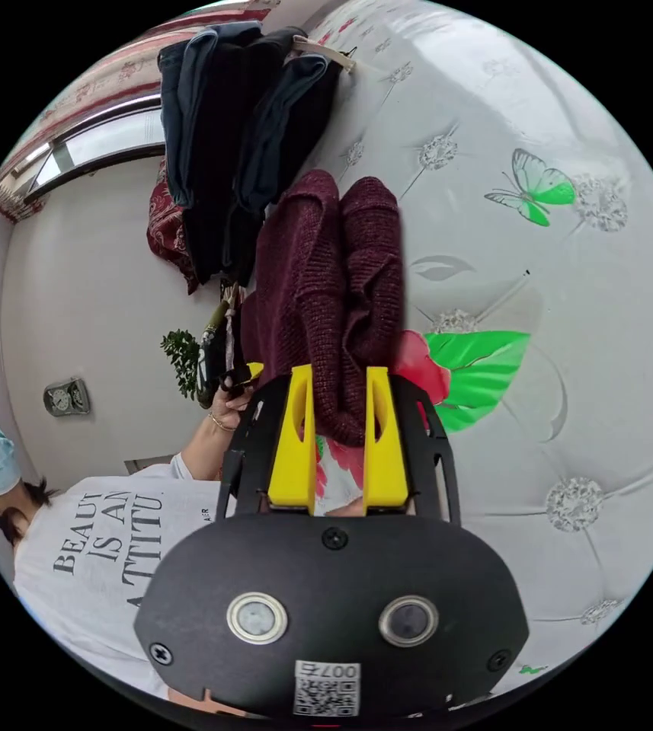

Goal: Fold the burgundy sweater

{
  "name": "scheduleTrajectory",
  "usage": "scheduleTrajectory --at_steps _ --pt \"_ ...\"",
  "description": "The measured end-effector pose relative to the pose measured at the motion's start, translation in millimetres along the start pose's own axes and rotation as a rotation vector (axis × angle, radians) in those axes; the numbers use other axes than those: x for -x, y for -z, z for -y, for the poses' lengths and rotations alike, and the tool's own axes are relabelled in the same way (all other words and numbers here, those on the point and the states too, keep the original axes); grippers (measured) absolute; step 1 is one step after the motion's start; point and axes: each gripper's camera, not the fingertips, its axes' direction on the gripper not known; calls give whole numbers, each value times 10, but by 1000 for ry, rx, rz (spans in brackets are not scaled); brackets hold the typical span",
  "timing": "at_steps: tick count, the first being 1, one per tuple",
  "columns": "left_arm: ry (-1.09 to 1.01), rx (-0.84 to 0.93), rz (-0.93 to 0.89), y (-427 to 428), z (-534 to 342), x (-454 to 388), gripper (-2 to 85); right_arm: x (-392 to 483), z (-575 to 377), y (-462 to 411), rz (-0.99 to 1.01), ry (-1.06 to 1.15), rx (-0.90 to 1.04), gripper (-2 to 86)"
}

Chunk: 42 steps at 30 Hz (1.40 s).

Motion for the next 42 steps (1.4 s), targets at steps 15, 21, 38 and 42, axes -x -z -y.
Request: scheduleTrajectory --at_steps 15,21,38,42 --pt "-484 -302 -100 1289 977 -2503 101 3101 848 1267 72 601 -213 42" --pt "-447 -449 34 1627 1894 -3073 124 3823 1662 1277 -7 655 -454 42" --pt "-267 170 845 -1530 -706 -2209 87 1145 -852 -1556 -1021 291 141 17" --pt "-301 253 908 -2034 -782 -2466 91 1186 -840 -1646 -959 212 5 42"
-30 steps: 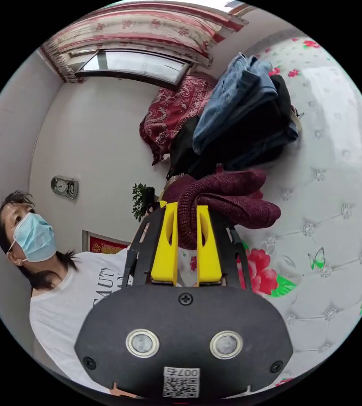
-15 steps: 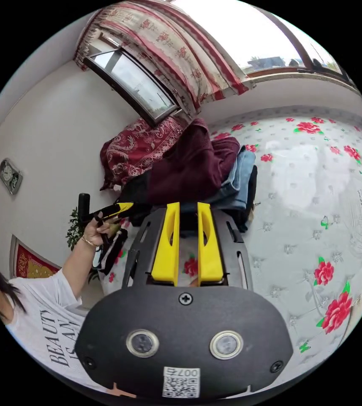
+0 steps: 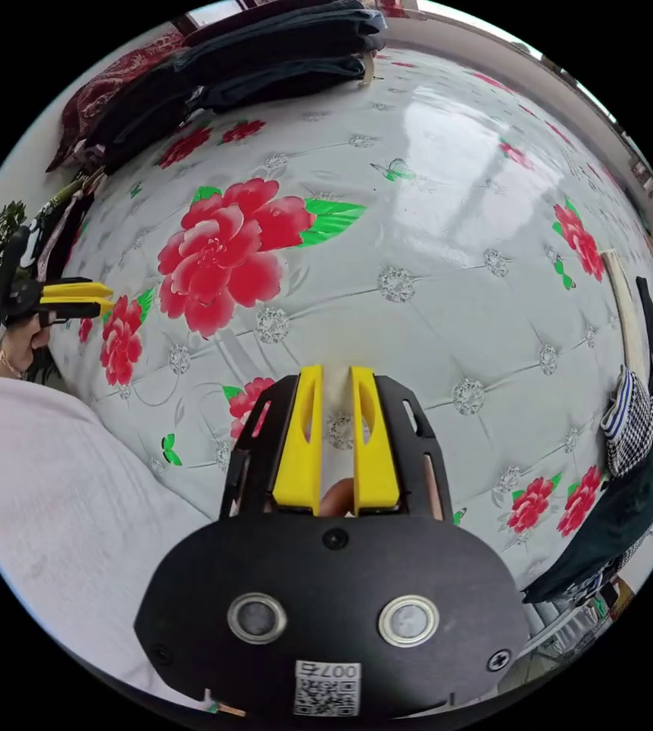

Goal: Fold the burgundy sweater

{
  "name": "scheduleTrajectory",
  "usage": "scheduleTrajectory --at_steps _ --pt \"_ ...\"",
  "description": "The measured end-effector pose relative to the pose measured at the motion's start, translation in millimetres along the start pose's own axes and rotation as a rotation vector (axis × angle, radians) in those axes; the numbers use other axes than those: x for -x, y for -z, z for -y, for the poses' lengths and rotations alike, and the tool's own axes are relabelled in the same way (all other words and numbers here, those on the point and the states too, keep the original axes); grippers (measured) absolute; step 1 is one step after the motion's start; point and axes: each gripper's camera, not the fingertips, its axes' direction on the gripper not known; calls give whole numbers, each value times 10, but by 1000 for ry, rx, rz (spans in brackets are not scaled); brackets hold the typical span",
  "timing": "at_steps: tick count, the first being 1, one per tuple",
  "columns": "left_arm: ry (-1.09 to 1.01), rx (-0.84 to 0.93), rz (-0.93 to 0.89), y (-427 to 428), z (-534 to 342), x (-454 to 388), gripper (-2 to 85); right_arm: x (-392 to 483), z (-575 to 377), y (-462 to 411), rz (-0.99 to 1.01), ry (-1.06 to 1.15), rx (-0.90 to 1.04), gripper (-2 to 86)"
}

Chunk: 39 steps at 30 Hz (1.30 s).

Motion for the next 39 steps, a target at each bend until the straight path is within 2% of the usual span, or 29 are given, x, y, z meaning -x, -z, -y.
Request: scheduleTrajectory --at_steps 1,4,6,8,9,11,14,18,19,22,25,27,28,29,33,35,36,38,39 --pt "-48 13 67 10 66 -132 95 50 46 -4 -11 22 2 51" --pt "-79 43 83 41 188 -232 92 -36 62 42 21 -9 -32 72" --pt "-65 44 56 61 226 -210 90 -335 -51 98 -68 -163 -75 81" --pt "-73 49 58 75 263 -233 89 -1000 -468 243 -182 -466 -183 87" --pt "-83 55 74 79 289 -269 88 -1184 -603 274 -220 -546 -194 87" --pt "-91 65 93 81 327 -311 87 -1880 -1185 363 -402 -823 -167 87" --pt "-80 58 81 91 345 -289 87 -2537 -1857 442 -583 -1065 -78 81" --pt "-85 64 77 87 368 -256 89 -3056 -2375 254 -431 -1234 33 53" --pt "-86 72 78 81 381 -248 89 -3067 -2410 237 -376 -1222 -37 34" --pt "-98 88 83 63 392 -217 91 -3019 -2346 190 -422 -1281 -38 9" --pt "-93 80 72 45 350 -136 95 -2808 -2198 159 -469 -1161 -14 1" --pt "-80 61 67 33 299 -74 98 -2594 -2120 218 -409 -1059 -90 -1" --pt "-68 44 62 23 253 -36 98 -2417 -2044 249 -257 -950 -168 -1" --pt "-65 33 60 18 226 -21 97 -2211 -1945 266 -194 -901 -220 -2" --pt "-56 -61 65 -32 -11 75 89 -1369 -1394 327 -182 -622 -264 -2" --pt "-38 -104 51 -56 -121 158 87 -834 -1055 431 -7 -461 -329 -3" --pt "-13 -134 41 -70 -192 231 79 -671 -964 451 36 -407 -332 -3" --pt "45 -162 12 -83 -303 368 47 147 -630 471 150 -138 -288 -2" --pt "84 -172 -46 -106 -390 471 9 365 -576 470 192 -69 -278 -2"
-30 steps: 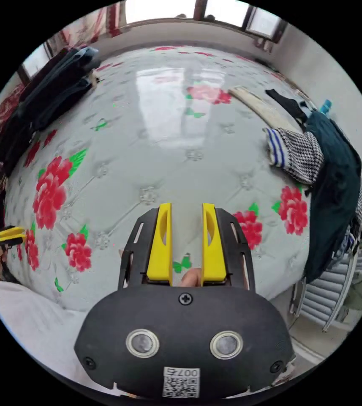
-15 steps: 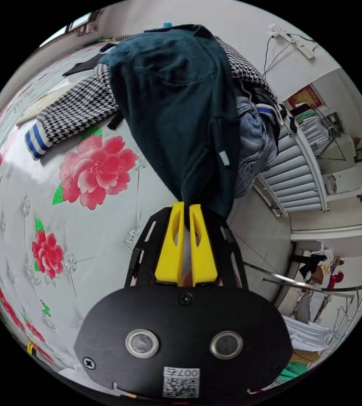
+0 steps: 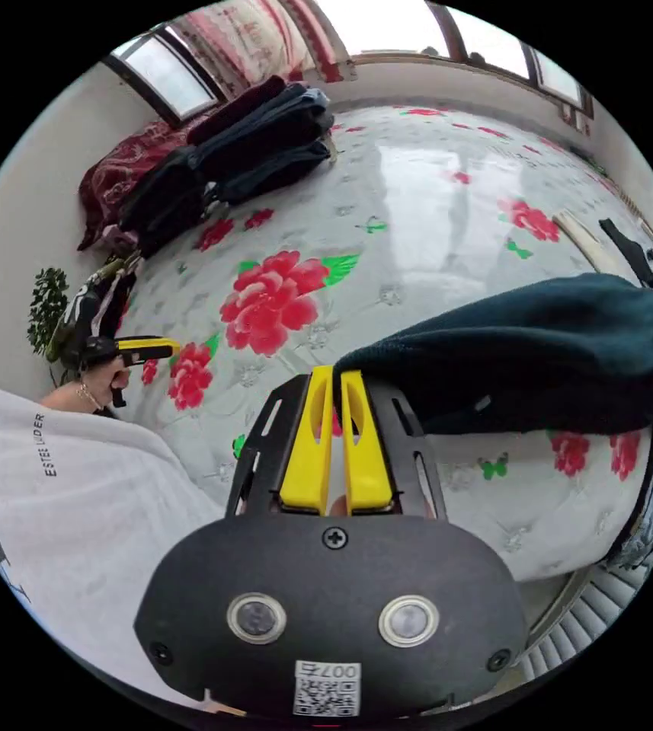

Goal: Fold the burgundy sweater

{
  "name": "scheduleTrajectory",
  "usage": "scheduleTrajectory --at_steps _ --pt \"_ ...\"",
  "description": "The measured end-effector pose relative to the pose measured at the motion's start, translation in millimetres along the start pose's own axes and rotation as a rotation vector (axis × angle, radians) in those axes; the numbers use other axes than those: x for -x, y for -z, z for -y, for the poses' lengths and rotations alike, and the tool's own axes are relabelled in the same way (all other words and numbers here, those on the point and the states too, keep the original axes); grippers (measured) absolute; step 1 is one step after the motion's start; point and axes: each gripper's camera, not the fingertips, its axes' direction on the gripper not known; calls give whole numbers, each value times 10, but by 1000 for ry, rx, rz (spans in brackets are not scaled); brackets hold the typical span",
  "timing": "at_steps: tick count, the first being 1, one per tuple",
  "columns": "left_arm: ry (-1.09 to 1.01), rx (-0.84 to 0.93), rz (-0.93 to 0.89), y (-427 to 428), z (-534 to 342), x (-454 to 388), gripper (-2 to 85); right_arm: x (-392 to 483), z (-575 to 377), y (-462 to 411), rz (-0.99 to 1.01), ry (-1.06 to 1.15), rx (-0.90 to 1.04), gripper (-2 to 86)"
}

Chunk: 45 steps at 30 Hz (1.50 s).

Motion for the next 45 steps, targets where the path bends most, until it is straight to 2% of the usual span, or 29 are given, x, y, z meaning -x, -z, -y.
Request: scheduleTrajectory --at_steps 2,4,6,7,13,15,18,24,27,30,34,38,41,45 --pt "51 -40 -95 11 -170 161 0 871 19 -169 233 249 54 0" --pt "117 -85 -170 25 -448 390 -5 1429 -30 -270 362 363 79 3" --pt "164 -84 -193 18 -667 581 -6 1867 -116 -352 347 551 132 8" --pt "194 -84 -197 19 -823 714 -7 1994 -165 -373 275 610 136 12" --pt "284 -115 -168 132 -1589 1290 -2 1509 -241 -285 72 451 26 43" --pt "314 -138 -192 159 -1784 1417 7 1410 -310 -311 -8 458 39 53" --pt "313 -146 -247 155 -1990 1541 42 1452 -416 -428 -20 542 131 69" --pt "240 -136 -269 181 -2138 1621 56 1909 -574 -819 93 687 287 68" --pt "215 -153 -253 286 -2187 1636 59 2036 -622 -1092 -26 714 377 43" --pt "220 -133 -228 366 -2274 1679 65 2036 -525 -899 -38 697 305 23" --pt "207 -131 -214 393 -2433 1682 96 1910 -258 -216 -73 584 56 12" --pt "128 -73 -272 236 -2376 1613 137 1870 -133 195 -90 520 -72 8" --pt "-18 -2 -287 133 -2199 1423 163 1867 -150 261 -113 486 -87 7" --pt "-221 -18 -254 267 -2102 1114 159 1881 -205 416 -139 467 -124 6"
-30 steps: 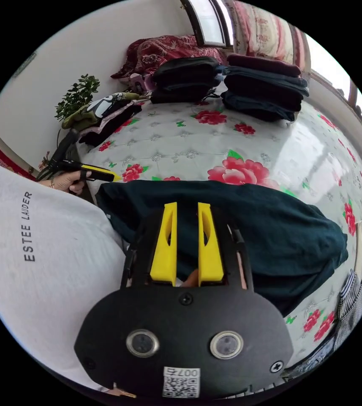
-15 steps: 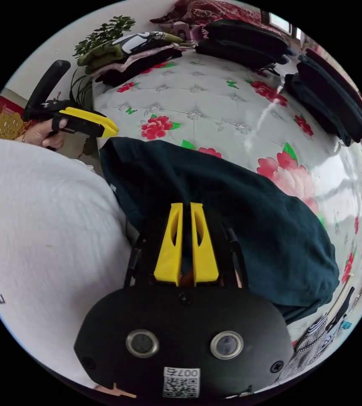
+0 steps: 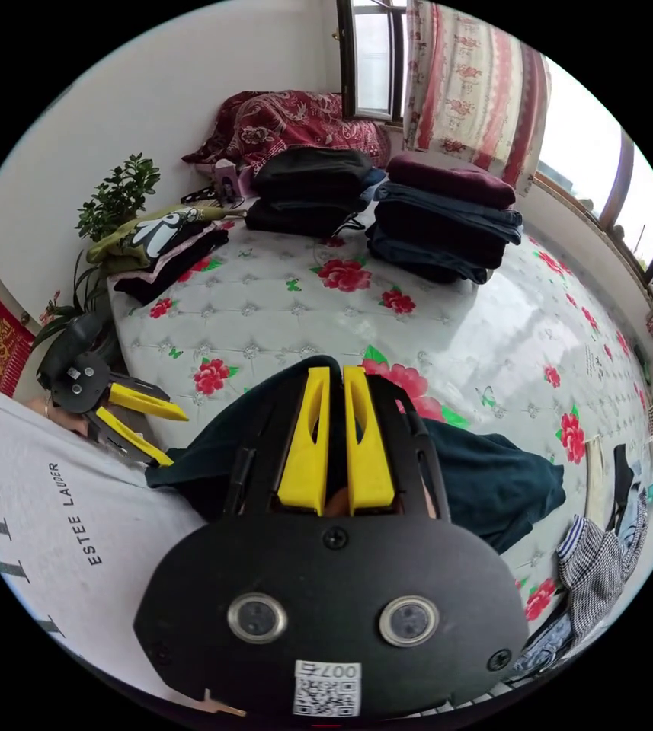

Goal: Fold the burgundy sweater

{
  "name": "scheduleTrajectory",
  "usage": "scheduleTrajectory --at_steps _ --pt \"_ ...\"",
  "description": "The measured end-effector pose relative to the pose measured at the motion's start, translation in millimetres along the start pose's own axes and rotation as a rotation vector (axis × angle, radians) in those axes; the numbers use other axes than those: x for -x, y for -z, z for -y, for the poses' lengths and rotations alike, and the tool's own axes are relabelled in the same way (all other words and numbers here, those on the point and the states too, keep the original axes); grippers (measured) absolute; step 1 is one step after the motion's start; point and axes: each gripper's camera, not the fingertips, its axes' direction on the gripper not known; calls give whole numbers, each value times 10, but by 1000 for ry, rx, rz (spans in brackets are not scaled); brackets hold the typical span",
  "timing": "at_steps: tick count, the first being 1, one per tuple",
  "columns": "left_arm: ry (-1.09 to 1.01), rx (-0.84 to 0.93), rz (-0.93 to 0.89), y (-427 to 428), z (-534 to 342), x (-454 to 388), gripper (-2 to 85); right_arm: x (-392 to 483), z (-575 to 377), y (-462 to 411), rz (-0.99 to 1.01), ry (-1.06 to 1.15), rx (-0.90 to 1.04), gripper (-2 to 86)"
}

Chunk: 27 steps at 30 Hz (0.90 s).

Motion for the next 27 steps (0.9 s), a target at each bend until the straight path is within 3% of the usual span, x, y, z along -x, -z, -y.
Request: scheduleTrajectory --at_steps 8,13,18,22,24,27 --pt "-36 -96 -91 304 -272 56 137 -49 -53 367 -50 -45 -47 7" --pt "4 -177 36 363 -629 -160 141 -106 -120 495 -22 -95 -64 7" --pt "-21 -84 12 -220 -594 -506 189 -84 -149 575 18 -93 -66 7" --pt "-18 8 27 -739 -309 -679 123 3 -190 695 26 -53 -70 8" --pt "18 12 78 -790 -249 -685 73 6 -231 780 20 -35 -73 8" --pt "81 -50 106 -587 -267 -695 64 -91 -350 1027 -18 -29 -121 7"
